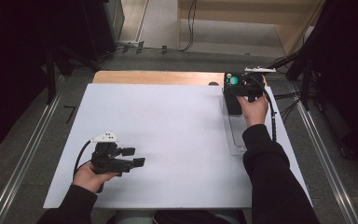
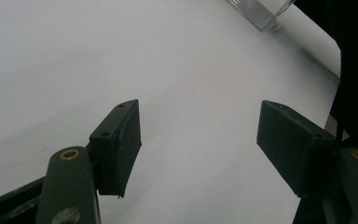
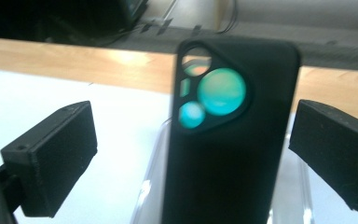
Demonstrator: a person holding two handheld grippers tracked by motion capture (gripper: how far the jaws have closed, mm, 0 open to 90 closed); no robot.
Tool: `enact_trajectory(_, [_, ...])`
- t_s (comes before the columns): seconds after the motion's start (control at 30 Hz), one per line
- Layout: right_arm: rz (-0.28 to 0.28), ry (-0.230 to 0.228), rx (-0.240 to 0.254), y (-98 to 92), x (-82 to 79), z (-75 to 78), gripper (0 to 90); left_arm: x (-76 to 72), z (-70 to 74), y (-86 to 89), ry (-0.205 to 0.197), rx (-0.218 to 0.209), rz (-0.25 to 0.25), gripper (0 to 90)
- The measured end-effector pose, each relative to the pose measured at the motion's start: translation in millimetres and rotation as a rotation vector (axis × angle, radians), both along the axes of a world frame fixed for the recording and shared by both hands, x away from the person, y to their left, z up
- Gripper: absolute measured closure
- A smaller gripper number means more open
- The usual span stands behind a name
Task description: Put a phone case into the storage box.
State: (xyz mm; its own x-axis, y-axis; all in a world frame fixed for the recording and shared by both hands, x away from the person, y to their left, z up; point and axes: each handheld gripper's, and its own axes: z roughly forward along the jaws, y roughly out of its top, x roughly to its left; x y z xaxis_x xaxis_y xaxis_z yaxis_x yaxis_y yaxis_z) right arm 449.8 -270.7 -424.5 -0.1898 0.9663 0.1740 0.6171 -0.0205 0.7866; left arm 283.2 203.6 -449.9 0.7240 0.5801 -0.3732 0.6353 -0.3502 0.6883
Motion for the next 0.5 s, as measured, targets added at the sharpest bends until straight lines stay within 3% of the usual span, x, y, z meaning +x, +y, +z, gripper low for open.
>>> enact_trajectory(0.33, [0.181,0.027,0.058,19.0,-34.0,16.1,0.0,4.8,2.0,-1.3,0.01,-0.003,-0.004,30.7])
enact_trajectory(0.43, [0.242,0.035,0.083,25.6,-44.1,16.1,0.1,5.7,2.7,-1.3,0.015,0.017,-0.009,30.7])
enact_trajectory(0.5, [0.274,0.037,0.09,29.4,-51.8,15.6,12.7,5.2,3.9,-1.6,0.011,0.017,-0.014,30.7])
